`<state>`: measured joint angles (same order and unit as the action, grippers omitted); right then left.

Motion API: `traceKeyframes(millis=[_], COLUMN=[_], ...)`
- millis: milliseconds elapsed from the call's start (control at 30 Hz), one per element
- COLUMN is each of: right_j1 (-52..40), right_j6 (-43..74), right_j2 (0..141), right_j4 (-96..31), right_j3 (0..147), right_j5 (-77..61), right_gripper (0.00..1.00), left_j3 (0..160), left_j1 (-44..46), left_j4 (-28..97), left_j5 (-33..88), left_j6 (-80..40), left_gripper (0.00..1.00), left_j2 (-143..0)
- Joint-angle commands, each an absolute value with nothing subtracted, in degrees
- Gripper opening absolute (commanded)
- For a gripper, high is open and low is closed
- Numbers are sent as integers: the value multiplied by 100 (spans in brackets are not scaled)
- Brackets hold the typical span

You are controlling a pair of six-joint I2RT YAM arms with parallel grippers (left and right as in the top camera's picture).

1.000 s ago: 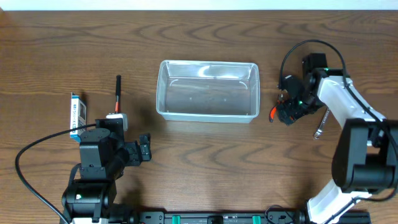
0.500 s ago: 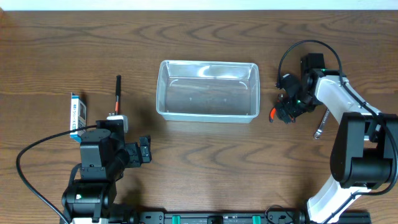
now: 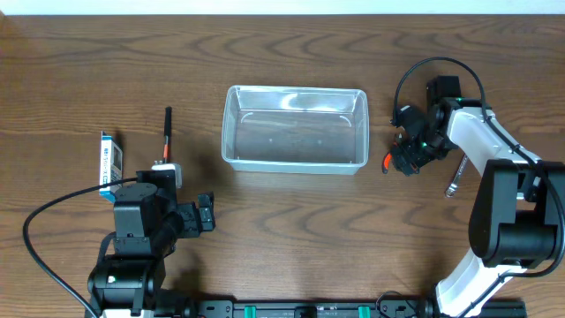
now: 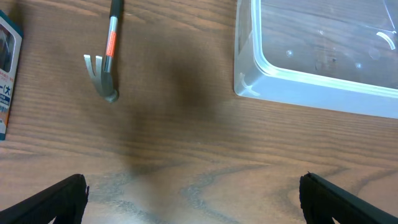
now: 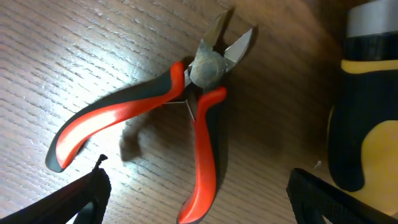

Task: Pack container
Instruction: 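Move the right gripper over the red pliers and grasp them, then carry the red pliers into the clear container and release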

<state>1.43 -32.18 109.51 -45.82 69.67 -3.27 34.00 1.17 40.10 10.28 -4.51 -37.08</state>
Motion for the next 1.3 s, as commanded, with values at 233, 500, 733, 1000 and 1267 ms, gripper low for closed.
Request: traceKeyframes(millis=[233,500,733,1000,1267], right_j1=[180,178,180,180,178], right_j6=[-3304,-3284,-3173,-3026,-2867], right_j2=[11452,11552,11552,11552,11552], right_j4=[-4615,-4589,-4602,-4641,-4696], right_j3=[6919,6921,6921,6921,6921], right_j5=[-478,-475,-473,-473,-475], right_gripper=[91,71,32,13,1], left_j3=[3511,3511,3511,3511,3511], left_j1=[89,89,89,89,89], left_j4=[4027,4027,4027,4027,4027], left_j5=[982,982,982,982,982], left_j6=[-504,-504,-504,-504,-504], left_gripper=[98,98,98,98,98], left_j2=[-3697,-3697,-3697,-3697,-3697])
